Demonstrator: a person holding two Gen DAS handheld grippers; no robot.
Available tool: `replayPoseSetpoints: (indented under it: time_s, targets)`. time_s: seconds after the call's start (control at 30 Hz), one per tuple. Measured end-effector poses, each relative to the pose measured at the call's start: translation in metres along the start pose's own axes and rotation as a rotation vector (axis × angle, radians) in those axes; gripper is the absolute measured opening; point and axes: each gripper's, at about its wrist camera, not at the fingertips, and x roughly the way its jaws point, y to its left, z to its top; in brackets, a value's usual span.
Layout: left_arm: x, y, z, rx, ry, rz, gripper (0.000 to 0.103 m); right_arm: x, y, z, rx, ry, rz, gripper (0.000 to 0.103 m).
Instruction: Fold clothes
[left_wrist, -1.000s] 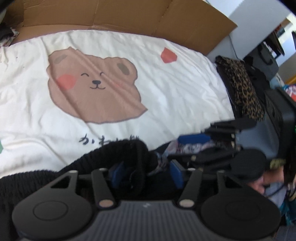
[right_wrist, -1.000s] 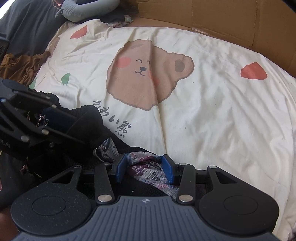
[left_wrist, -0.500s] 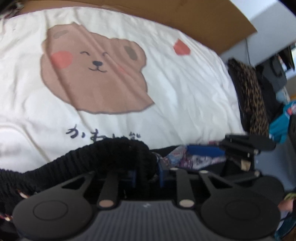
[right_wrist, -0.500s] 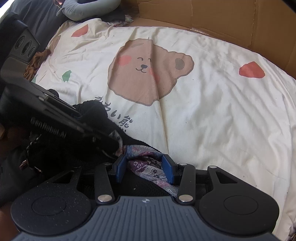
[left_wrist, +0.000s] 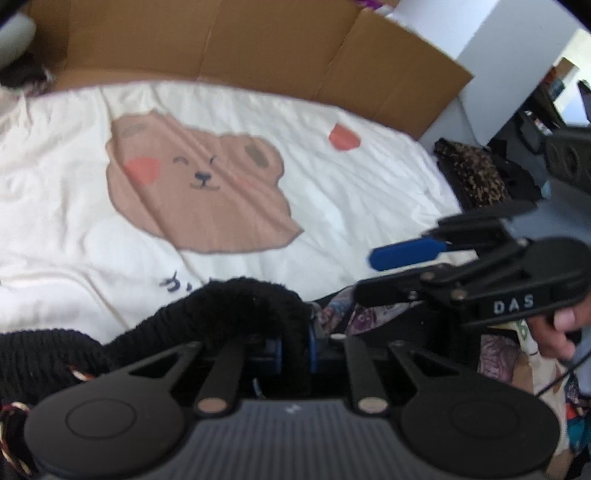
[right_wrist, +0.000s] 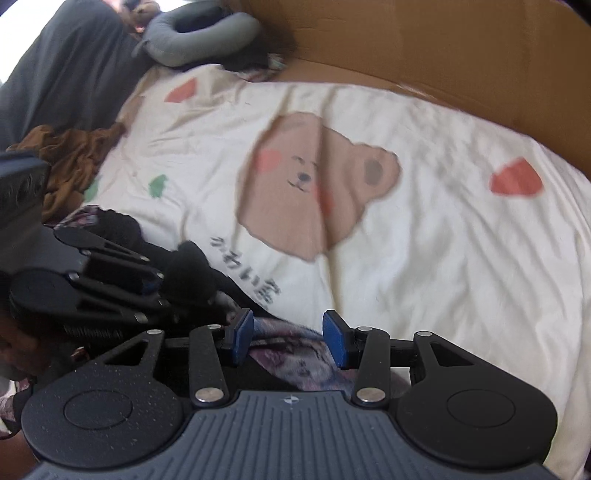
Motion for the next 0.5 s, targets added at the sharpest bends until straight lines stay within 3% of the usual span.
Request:
replayPoseSetpoints:
  time_s: [0.27, 0.5]
  targets:
    - [-0.019, 0.002, 0.001, 0.045, -0.111, 0.015, 0.014, 0.011, 0.024, 0.019, -0.195, 0.024, 0.044, 0.046]
    - [-0.032, -0.001, 0.001, 0.089, -0.177, 0.012, 0.014, 0.014, 0.032, 0.031, -0.329, 0.027, 0.023, 0.046]
